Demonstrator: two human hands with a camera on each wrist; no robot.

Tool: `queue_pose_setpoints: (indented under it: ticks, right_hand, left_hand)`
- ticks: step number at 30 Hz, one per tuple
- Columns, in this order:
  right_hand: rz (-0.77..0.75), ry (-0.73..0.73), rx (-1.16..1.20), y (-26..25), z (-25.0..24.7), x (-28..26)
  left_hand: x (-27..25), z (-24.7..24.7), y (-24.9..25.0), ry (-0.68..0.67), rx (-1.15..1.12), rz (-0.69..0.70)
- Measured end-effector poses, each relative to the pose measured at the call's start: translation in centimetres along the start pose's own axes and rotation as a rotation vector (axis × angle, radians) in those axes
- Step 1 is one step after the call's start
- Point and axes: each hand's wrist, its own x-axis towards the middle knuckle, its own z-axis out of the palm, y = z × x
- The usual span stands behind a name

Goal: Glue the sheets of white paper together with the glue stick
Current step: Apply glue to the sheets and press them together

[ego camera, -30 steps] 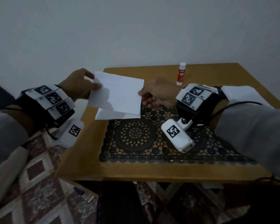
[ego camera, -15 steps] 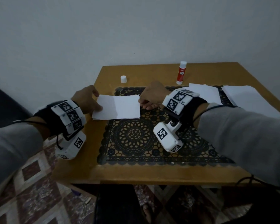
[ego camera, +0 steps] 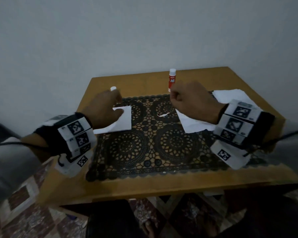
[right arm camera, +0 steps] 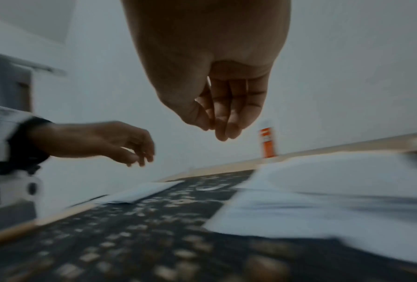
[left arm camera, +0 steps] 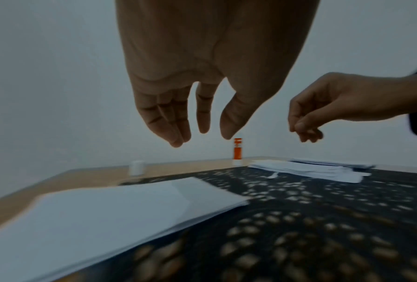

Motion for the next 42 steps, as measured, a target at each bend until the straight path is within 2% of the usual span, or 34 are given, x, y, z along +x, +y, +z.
queue_pose_setpoints:
  ticks: [3,6,10,14,21,24,30,34,37,42]
  right_hand:
    - [0.072,0.028,-0.107,5.0,-1.9,-2.1]
    - [0.156,0.032,-0.208,9.0,-2.7,-3.4]
    - [0.179,0.025,-0.276,11.0,-2.2,-3.6]
    - [0.225,0.015,-0.164,11.4,-2.1,-3.6]
    - [0.242,-0.05,-0.161,11.9,-1.6,-3.4]
    - [0.265,-0.037,-0.179,12.0,-1.6,-3.3]
    - [0.385,0.037,-0.196,12.3,-2.1,-3.5]
    - [0.412,0.008,-0.195,12.7,-1.8,-3.3]
    - [0.381,0.035,-0.176,13.2,-1.5,-3.5]
    - [0.371,0.031,-0.154,13.2,-1.4,-3.5]
  left_hand:
    - [1.4,1.5,5.2,-0.104,-0.03,0.223]
    - [3.3,3.7,10.3,-0.221,0.047,0.396]
    - [5.5,6.2,15.5,-0.342,0.144,0.456]
    - [7.6,8.1,17.9,-0.366,0.282,0.453]
    - [9.1,8.8,17.9,-0.355,0.314,0.477]
    - [8.7,8.4,17.9,-0.29,0.318,0.514]
    - [7.4,7.2,17.3,-0.25,0.194,0.544]
    - [5.3,4.7,15.3,-0.191,0.094,0.556]
    - [2.6,2.9,12.3,-0.265,0.095,0.578]
    - [-1.7,2.0,7.0,-0.458,0.198,0.487]
